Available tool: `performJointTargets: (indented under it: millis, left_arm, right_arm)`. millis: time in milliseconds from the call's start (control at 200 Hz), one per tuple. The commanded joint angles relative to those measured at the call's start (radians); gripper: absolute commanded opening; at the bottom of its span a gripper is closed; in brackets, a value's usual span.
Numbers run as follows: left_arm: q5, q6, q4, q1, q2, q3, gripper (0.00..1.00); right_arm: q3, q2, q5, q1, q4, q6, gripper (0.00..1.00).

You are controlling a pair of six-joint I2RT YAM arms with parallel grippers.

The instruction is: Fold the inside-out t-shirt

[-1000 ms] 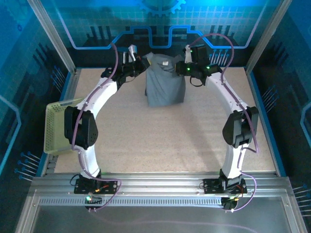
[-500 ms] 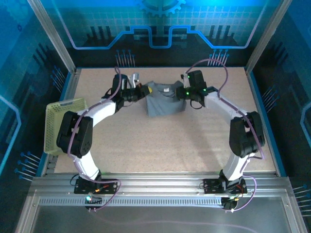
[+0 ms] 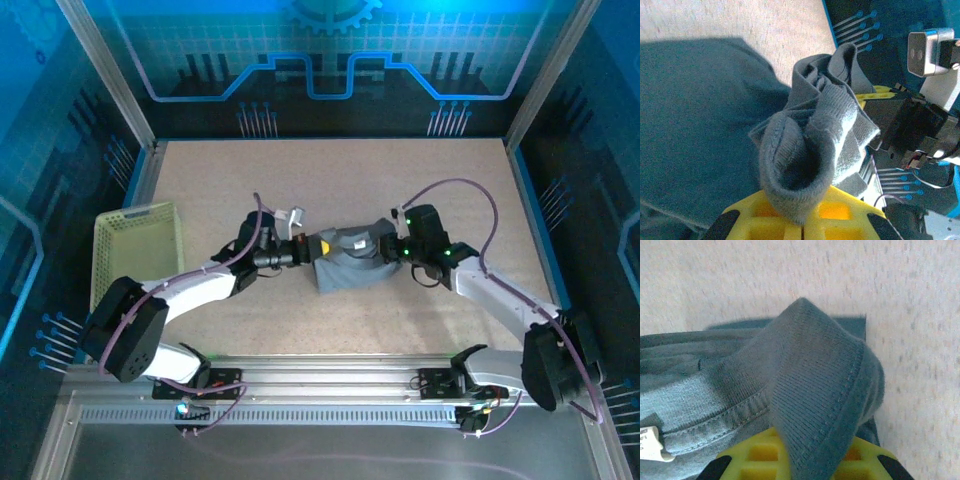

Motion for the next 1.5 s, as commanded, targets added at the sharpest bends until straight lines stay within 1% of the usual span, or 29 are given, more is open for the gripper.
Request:
performJointTargets:
  millis: [0, 160, 230, 290, 355, 470, 545, 590, 790, 905, 945, 1005, 1060, 1065, 1095, 1135, 1210, 1225, 1240, 1260, 1305, 1365, 1425, 1460, 1495]
  left_arm:
    - [-0.041, -0.038, 0.065, -0.038, -0.026, -0.027, 0.0]
    - [-0.12, -0.064, 0.072, -0.05, -0.019, -0.034, 0.0]
    - [-0.17, -0.066, 0.031, -0.049, -0.003, -0.012, 0.0]
    - [-0.202, -0.065, -0.025, -0.039, 0.025, 0.026, 0.0]
    - [-0.208, -0.072, -0.028, -0.023, 0.062, 0.051, 0.0]
    - [-0.243, -0.1, -0.077, 0.016, 0.126, 0.093, 0.0]
    - [-0.251, -0.11, -0.11, 0.038, 0.173, 0.121, 0.0]
    - [-0.265, -0.109, -0.152, 0.046, 0.2, 0.144, 0.0]
    - [-0.333, -0.076, -0.232, 0.057, 0.275, 0.201, 0.0]
    - [-0.355, -0.063, -0.262, 0.056, 0.311, 0.233, 0.03]
    - [-0.354, -0.055, -0.272, 0.058, 0.327, 0.247, 0.05]
    - [-0.356, -0.047, -0.294, 0.059, 0.343, 0.267, 0.09]
    - [-0.372, -0.038, -0.326, 0.059, 0.346, 0.284, 0.13]
    - [-0.374, -0.037, -0.331, 0.059, 0.346, 0.285, 0.14]
    - [-0.385, -0.032, -0.36, 0.062, 0.343, 0.295, 0.21]
    - [-0.406, -0.029, -0.407, 0.066, 0.333, 0.31, 0.31]
    - [-0.457, -0.007, -0.512, 0.071, 0.302, 0.348, 0.41]
    - [-0.47, -0.001, -0.537, 0.072, 0.294, 0.357, 0.45]
    - [-0.489, 0.005, -0.565, 0.071, 0.283, 0.367, 0.52]
    - [-0.515, 0.008, -0.602, 0.069, 0.268, 0.381, 0.56]
    - [-0.571, 0.02, -0.679, 0.061, 0.229, 0.404, 0.59]
    - [-0.615, 0.041, -0.727, 0.042, 0.173, 0.418, 0.6]
    - [-0.636, 0.047, -0.746, 0.003, 0.126, 0.418, 0.59]
    - [-0.63, 0.045, -0.733, -0.025, 0.106, 0.409, 0.59]
    - [-0.613, 0.034, -0.711, -0.054, 0.092, 0.396, 0.59]
  right_arm:
    - [-0.025, -0.078, 0.023, 0.024, -0.019, 0.036, 0.0]
    - [0.013, -0.067, 0.051, 0.026, -0.037, 0.019, 0.0]
    - [0.047, -0.029, 0.062, 0.021, -0.037, 0.011, 0.0]
    - [0.092, 0.023, 0.068, 0.015, -0.048, 0.005, 0.0]
    - [0.14, 0.083, 0.069, 0.01, -0.061, 0.001, 0.0]
    - [0.254, 0.192, 0.067, 0.001, -0.096, -0.008, 0.0]
    - [0.295, 0.256, 0.07, 0.0, -0.097, -0.023, 0.0]
    - [0.309, 0.291, 0.078, -0.004, -0.093, -0.027, 0.0]
    - [0.343, 0.419, 0.084, -0.025, -0.05, -0.04, 0.0]
    - [0.365, 0.475, 0.098, -0.034, -0.023, -0.046, 0.0]
    - [0.378, 0.491, 0.11, -0.04, -0.024, -0.051, 0.01]
    - [0.397, 0.509, 0.125, -0.053, -0.03, -0.054, 0.1]
    - [0.414, 0.52, 0.127, -0.068, -0.034, -0.062, 0.22]
    - [0.414, 0.52, 0.127, -0.068, -0.034, -0.062, 0.22]
    - [0.424, 0.521, 0.128, -0.074, -0.04, -0.067, 0.29]
    - [0.441, 0.518, 0.137, -0.079, -0.061, -0.072, 0.41]
    - [0.457, 0.491, 0.169, -0.079, -0.102, -0.079, 0.54]
    - [0.457, 0.481, 0.176, -0.08, -0.11, -0.079, 0.57]
    - [0.458, 0.47, 0.182, -0.08, -0.118, -0.078, 0.59]
    - [0.459, 0.453, 0.193, -0.079, -0.134, -0.077, 0.62]
    - [0.46, 0.422, 0.203, -0.078, -0.162, -0.074, 0.64]
    - [0.449, 0.372, 0.18, -0.075, -0.19, -0.073, 0.65]
    - [0.418, 0.323, 0.087, -0.065, -0.185, -0.074, 0.63]
    - [0.397, 0.297, 0.021, -0.049, -0.178, -0.071, 0.63]
    - [0.383, 0.283, -0.006, -0.029, -0.176, -0.062, 0.62]
